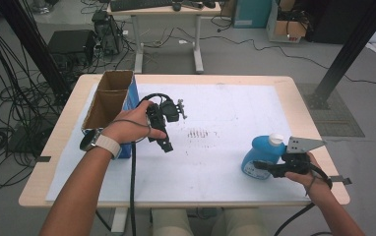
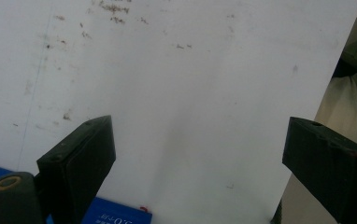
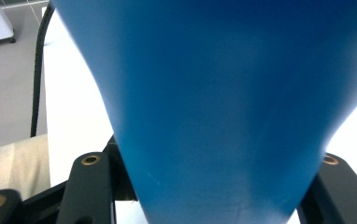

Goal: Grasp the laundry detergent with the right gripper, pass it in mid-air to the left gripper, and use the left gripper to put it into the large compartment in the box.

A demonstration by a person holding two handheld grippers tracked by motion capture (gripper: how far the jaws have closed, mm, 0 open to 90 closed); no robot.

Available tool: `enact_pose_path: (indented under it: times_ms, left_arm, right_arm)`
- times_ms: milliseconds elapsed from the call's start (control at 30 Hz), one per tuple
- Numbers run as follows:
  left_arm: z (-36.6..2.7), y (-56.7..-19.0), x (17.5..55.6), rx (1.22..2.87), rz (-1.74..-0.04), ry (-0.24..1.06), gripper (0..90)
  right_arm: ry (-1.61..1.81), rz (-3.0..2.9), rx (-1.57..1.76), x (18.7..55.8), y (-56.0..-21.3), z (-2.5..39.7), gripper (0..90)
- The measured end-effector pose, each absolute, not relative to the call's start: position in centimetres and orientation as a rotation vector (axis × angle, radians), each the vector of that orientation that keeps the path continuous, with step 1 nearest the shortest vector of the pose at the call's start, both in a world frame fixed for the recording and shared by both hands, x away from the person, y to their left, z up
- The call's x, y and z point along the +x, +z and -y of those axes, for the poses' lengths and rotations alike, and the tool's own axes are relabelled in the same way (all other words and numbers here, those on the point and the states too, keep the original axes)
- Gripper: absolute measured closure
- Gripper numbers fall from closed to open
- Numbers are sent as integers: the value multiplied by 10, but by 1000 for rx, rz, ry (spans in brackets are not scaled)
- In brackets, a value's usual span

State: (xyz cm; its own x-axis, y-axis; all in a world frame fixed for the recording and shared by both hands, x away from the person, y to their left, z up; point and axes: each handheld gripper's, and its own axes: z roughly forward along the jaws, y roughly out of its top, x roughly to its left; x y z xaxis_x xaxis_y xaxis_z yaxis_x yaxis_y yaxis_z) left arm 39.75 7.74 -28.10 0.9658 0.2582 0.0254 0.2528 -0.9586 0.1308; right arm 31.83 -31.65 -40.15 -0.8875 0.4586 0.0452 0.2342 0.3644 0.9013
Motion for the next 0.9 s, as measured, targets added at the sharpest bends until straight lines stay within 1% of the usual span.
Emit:
enact_pose_path:
  times_ms: [233,467,600,700,833,900]
  left_arm:
    - [-79,-275,395,2977,-418,76,83]
    - [-74,-258,385,2963,-436,92,67]
    - [-68,-244,378,2950,-423,123,68]
    - [-63,-232,374,2951,-399,121,68]
    - [-55,-212,367,2927,-359,129,68]
    - [-50,-202,363,2920,-329,158,68]
  right_arm:
    - [1566,-2415,631,319,-398,317,433]
    - [1592,-2427,621,321,-376,314,433]
    - [1618,-2451,601,323,-366,313,432]
    - [1629,-2494,614,323,-355,311,432]
    - [1656,-2533,546,327,-339,305,431]
    - [1673,-2537,521,328,-333,301,432]
